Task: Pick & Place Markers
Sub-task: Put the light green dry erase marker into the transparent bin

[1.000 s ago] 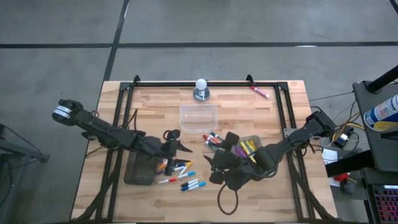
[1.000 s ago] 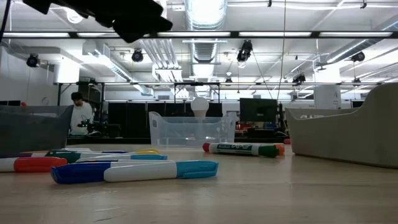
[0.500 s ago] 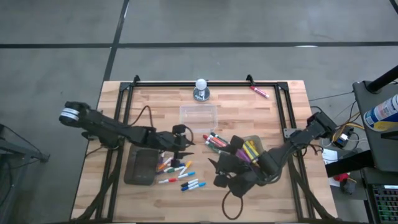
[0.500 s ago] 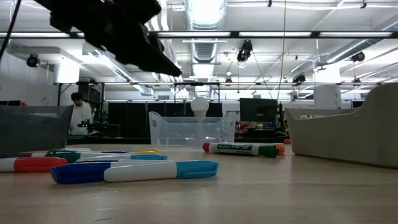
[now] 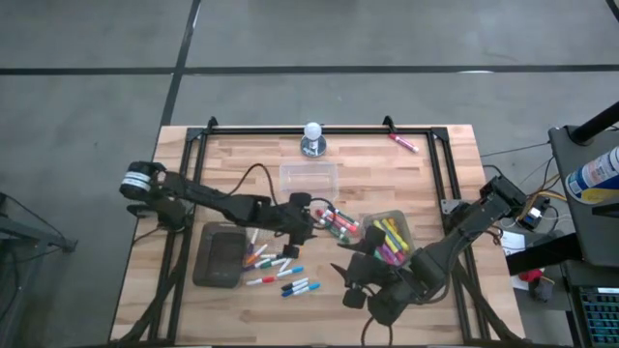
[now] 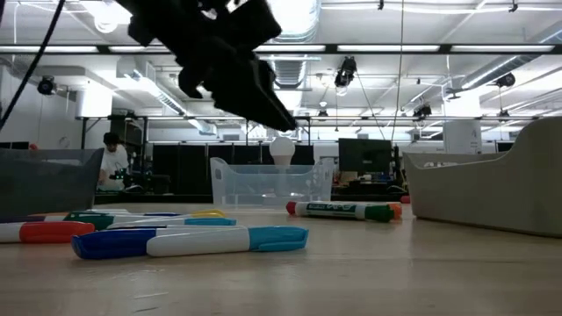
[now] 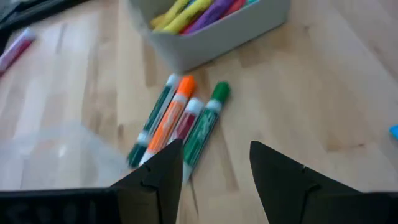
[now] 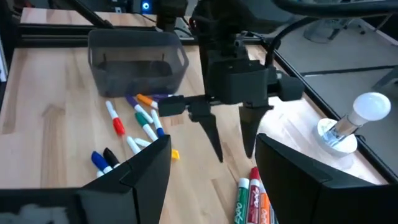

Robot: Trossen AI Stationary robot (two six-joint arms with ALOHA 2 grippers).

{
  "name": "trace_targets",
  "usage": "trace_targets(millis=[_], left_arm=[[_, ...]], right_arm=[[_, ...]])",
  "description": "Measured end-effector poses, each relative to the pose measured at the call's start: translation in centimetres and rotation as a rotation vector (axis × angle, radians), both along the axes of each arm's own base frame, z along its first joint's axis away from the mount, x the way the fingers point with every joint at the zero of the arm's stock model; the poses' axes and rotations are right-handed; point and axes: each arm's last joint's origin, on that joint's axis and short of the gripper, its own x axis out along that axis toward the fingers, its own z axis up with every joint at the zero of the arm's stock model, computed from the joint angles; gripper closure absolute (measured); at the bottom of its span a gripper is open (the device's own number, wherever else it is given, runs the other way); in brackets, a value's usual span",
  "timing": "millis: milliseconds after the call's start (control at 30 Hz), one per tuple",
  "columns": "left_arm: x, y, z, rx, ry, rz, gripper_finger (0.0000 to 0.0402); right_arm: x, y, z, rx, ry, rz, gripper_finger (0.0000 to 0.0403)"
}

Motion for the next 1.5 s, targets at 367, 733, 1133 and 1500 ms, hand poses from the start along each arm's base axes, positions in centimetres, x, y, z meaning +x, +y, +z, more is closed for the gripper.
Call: trace_targets(millis=[367,733,1133,1500], left_arm=[[4.5,2.3,-4.6,0.007,0.164,-0.024,0.0223],[6.0,3.9,-5.6,0.021,0.203,0.001,0.0223],[5.7,4.9,-5.9,-0.124,0.248,-0.025,0.0223],[5.3,4.3,-7.3,-0.196,0.307,-0.049,0.0225]], right_arm=[[-1.4,1.7,-0.2,0.002,0.004,0.055,0.0179],[-2.0,2.5,-0.2,0.005,0.002,0.083,0.0179],[-2.0,2.5,-0.2,0.005,0.001,0.083,0.0179],[-2.0,2.5,-0.1,0.007,-0.001,0.083,0.0179]])
